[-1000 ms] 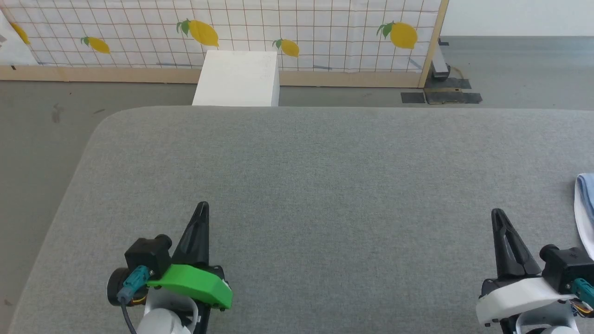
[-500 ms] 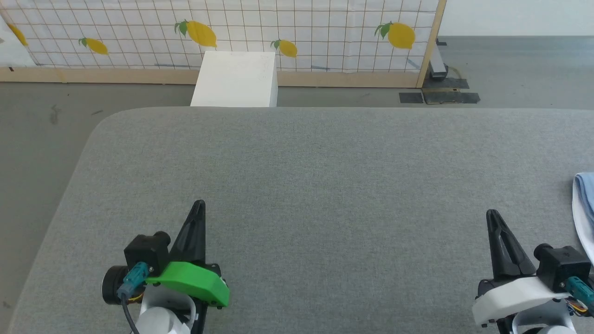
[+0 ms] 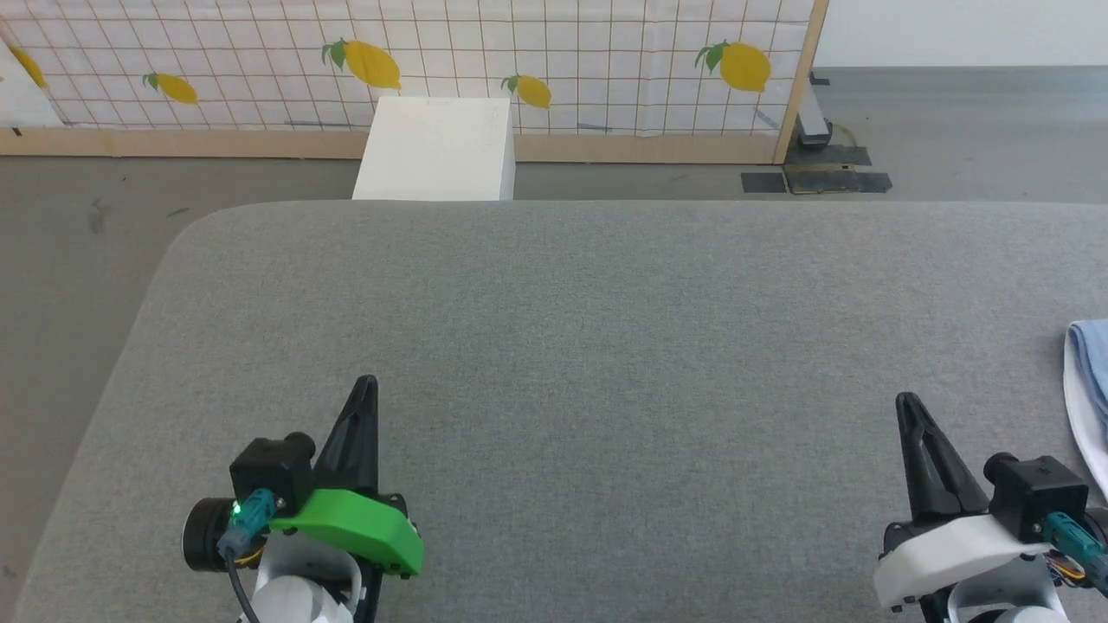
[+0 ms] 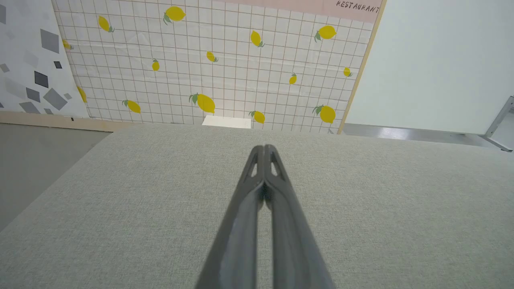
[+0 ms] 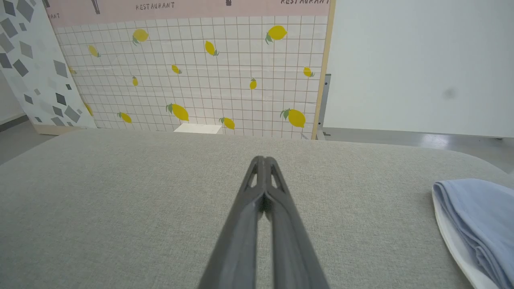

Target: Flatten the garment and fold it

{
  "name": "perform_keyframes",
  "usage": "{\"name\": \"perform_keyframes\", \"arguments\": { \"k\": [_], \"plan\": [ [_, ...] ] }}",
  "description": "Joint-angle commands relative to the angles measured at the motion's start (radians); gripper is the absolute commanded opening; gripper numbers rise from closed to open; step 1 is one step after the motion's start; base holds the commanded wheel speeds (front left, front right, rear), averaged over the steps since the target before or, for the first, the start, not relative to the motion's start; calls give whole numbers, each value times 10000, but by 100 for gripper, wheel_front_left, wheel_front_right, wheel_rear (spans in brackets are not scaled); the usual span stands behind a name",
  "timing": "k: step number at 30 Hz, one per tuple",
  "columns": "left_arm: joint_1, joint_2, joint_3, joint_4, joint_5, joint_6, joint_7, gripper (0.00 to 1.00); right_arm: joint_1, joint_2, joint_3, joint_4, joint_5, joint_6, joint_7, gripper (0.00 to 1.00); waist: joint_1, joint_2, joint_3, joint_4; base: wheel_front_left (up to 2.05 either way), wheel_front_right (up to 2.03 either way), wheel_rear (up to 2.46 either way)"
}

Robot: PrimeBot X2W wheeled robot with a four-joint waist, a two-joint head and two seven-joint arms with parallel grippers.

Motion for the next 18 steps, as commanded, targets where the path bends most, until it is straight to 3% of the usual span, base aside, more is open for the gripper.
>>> {"name": "perform_keyframes", "arguments": {
  "k": [1, 18],
  "plan": [
    [201, -19, 58, -90, 201, 70, 72, 0, -171, 10, 38, -44, -70, -6, 26, 0, 0, 0, -1, -4, 0, 0, 0],
    [327, -26, 201, -384, 569, 202, 417, 0, -241, 14, 191, -68, -187, -9, 227, 0, 0, 0, -13, -62, 0, 0, 0]
  ]
}}
